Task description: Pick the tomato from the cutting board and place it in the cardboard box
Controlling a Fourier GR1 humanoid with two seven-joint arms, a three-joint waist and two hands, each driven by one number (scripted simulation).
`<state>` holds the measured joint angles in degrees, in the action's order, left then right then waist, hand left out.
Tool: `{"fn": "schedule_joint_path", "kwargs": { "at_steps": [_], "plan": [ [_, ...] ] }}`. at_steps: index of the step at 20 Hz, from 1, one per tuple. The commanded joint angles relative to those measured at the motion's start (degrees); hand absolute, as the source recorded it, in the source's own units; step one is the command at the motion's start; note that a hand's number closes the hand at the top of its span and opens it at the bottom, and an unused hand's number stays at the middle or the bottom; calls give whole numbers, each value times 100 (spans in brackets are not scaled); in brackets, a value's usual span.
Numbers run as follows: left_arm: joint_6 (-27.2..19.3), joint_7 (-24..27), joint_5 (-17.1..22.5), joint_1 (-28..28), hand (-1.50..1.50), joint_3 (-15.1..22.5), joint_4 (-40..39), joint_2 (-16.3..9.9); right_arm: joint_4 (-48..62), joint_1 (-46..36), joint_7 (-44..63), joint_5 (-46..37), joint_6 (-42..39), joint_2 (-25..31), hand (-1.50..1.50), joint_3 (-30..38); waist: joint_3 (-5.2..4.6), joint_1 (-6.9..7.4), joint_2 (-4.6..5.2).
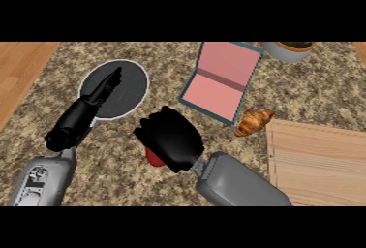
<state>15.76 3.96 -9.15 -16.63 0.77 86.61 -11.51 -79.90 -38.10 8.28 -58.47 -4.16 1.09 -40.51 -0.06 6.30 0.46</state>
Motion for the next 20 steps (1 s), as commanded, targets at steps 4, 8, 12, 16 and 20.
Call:
{"fn": "schedule_joint_path", "kwargs": {
  "at_steps": [4, 8, 12, 16, 20],
  "plan": [
    [-151, 53, -154, -30, 0, 13, -181, 63, -144, -1200, 1929, 1078, 956, -106, 150, 153, -1, -229, -18],
    [-105, -163, -13, 91, 0, -87, 80, 32, 351, -1861, 2927, 1324, 1561, -108, 150, 361, -2, -214, -36],
    [-243, -156, -130, 8, 0, -20, 37, 154, 1327, -2603, 3046, 1649, 1984, -108, 150, 781, -2, -315, -2],
    [-156, -364, -38, 25, 0, -151, 276, 20, 2272, -3229, 2761, 1907, 1992, -109, 150, 1334, 2, -396, -20],
    [-84, -43, -5, 236, 0, -243, 117, -58, 3470, -3440, 1852, 1592, 1814, 106, 150, 1772, -2, -425, 17]
  ]
}}
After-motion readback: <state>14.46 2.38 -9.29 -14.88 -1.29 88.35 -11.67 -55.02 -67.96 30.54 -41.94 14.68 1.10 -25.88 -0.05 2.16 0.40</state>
